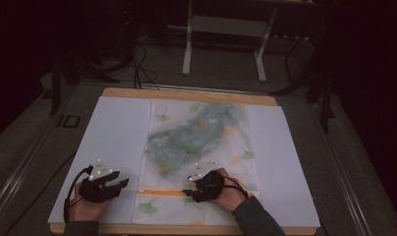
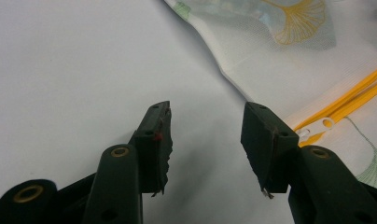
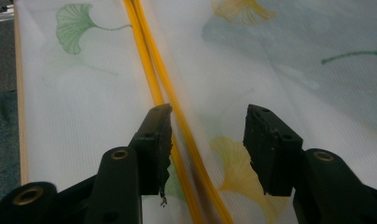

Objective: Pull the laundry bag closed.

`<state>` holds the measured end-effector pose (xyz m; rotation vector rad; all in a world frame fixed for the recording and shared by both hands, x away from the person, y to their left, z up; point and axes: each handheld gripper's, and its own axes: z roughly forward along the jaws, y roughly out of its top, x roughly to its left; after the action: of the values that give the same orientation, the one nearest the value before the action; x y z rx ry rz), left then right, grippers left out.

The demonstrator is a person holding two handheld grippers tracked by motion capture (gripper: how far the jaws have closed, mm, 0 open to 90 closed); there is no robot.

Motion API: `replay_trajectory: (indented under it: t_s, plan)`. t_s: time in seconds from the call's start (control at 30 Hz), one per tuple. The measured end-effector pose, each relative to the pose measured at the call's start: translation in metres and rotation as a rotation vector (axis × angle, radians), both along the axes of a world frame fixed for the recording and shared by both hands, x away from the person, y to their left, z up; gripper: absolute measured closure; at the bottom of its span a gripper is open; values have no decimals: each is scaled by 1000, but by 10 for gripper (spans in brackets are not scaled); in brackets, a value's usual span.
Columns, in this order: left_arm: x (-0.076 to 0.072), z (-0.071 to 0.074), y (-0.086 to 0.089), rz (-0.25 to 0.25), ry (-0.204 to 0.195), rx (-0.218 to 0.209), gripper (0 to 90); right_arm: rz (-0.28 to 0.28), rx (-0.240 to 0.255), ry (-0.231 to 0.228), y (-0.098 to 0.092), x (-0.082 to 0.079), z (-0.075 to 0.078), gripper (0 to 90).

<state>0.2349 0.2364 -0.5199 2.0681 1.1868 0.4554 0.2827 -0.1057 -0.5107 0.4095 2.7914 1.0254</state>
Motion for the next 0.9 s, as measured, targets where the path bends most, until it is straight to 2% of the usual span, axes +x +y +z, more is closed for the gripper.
replay_trajectory:
  t_s: [0.57, 0.9]
  plan:
    - [0, 0, -3, -11, 5, 11, 525, 43, 13, 7, 28, 1, -2, 523]
    - [0, 0, -3, -10, 7, 12, 525, 61, 10, 1, 41, 1, -3, 567]
